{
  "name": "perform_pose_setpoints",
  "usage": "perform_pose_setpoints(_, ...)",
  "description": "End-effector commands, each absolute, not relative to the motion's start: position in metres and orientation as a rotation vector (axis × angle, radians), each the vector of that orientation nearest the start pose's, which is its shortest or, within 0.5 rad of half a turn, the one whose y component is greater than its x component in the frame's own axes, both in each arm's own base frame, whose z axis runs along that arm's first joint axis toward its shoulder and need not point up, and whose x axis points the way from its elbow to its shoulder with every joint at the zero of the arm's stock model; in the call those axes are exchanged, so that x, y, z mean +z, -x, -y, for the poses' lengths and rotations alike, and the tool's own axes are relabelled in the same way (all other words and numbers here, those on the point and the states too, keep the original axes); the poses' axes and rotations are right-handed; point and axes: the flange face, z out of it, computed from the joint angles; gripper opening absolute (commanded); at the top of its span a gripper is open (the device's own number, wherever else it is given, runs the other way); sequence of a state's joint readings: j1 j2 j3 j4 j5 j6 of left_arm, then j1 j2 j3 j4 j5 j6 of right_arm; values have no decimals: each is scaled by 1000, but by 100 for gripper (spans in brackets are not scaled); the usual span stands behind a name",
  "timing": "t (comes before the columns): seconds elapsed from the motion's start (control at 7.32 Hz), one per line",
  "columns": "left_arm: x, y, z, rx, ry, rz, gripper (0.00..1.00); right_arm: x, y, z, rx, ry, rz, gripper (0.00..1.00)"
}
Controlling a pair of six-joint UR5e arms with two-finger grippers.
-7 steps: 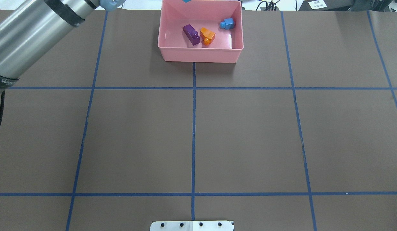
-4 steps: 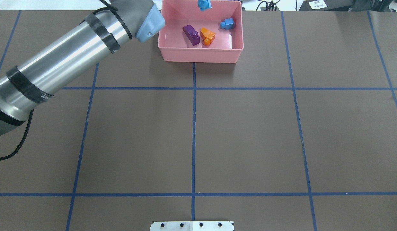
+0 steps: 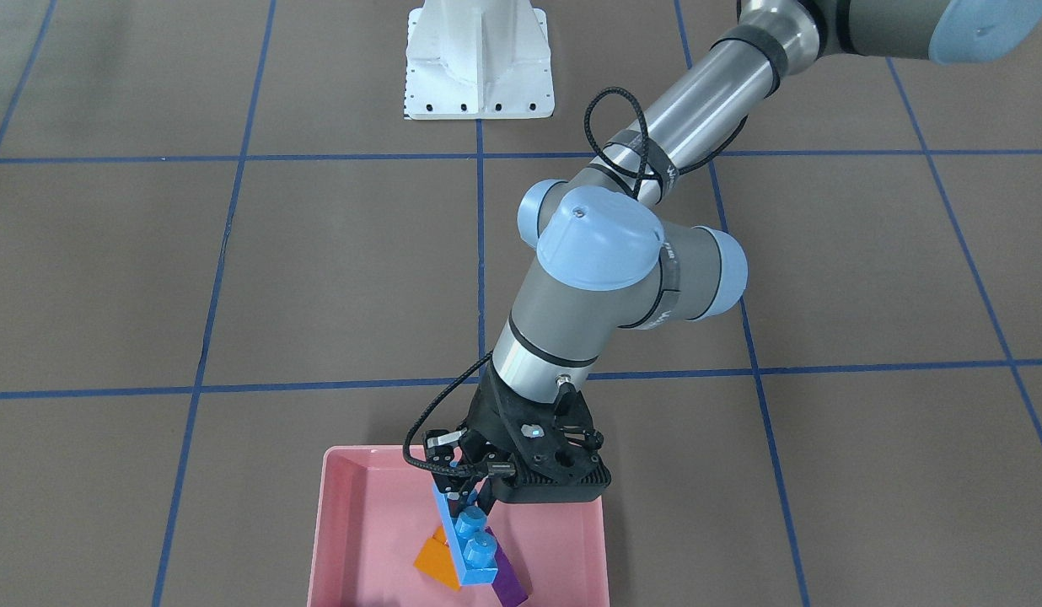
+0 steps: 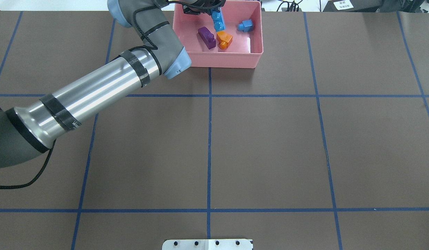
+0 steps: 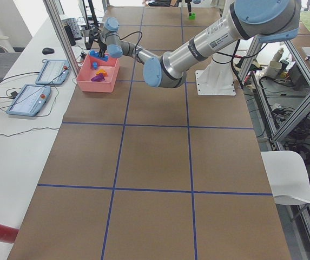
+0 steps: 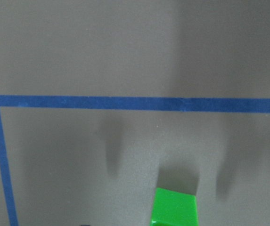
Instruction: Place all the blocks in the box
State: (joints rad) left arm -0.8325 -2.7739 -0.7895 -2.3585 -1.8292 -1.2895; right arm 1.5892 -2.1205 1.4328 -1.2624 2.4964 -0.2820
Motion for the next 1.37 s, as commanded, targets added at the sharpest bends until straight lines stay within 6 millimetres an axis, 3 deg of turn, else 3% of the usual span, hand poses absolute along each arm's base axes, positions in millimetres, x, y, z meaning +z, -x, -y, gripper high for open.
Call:
perform_pose_setpoints(0.0,104,-523,731,-354,-462,-1103,54,866,-56,151,-38,227,951,61)
perform_pose_setpoints(0.14,100,-523,730,-357,-471,-1103,91,865,-57,155,26,253,942,21)
perform_pose_setpoints(0.27,96,-523,730,-357,-475,-1106,99,865,-57,158,28,255,940,0)
perform_pose_setpoints(0.55,80,-520,728,-351,-485,-1127,100,856,-56,169,8,226,939,0)
perform_pose_setpoints(0.96,63,-513,724,-351,-497,-1153,100,806,-57,200,-15,155,932,0)
perform_pose_setpoints(1.09,52,-507,721,-338,-494,-1167,100,767,-58,225,-20,145,922,0)
perform_pose_setpoints(1.23,41,-496,715,-312,-446,-1170,100,713,-60,261,-21,132,911,0)
